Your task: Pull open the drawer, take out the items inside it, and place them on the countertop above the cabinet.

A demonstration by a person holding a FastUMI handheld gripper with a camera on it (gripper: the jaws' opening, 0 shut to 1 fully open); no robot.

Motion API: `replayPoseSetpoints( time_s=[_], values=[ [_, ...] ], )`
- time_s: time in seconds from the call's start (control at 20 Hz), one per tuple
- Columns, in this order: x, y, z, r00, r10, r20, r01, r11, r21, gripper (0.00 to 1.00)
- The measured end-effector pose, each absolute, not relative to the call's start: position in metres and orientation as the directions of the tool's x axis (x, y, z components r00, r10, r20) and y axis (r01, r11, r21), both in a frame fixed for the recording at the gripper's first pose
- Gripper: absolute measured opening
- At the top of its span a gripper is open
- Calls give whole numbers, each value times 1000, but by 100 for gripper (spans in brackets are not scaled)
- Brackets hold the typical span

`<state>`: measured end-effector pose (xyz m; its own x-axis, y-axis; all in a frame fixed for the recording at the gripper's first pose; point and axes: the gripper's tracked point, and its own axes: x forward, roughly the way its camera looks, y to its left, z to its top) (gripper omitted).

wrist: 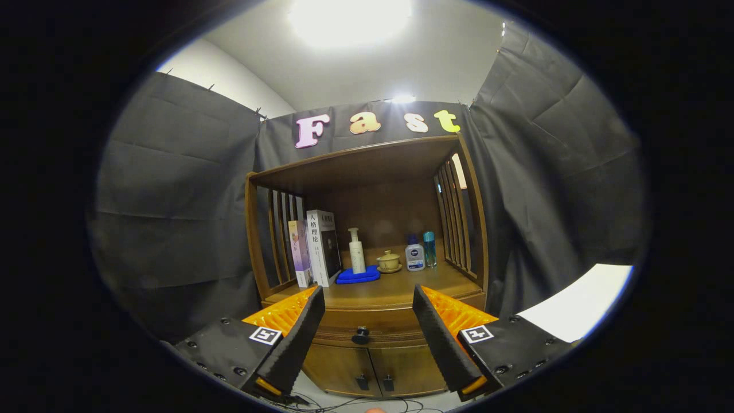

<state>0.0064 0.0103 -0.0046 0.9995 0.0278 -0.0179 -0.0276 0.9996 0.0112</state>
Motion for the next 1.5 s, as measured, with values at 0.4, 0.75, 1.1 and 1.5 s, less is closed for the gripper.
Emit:
replayPoseSetpoints(
  time_s=[0.4, 0.75, 1.1, 1.5],
  values=[
    [21, 16, -9, 999, 39, -21, -39, 999, -5, 98],
    [49, 29, -15, 998, 55, -31, -54, 998, 9, 98],
    [89, 36, -54, 994, 43, -100, -47, 998, -37, 98],
    [120, 44, -117, 978, 45, -205, -56, 997, -48, 98]
  ],
)
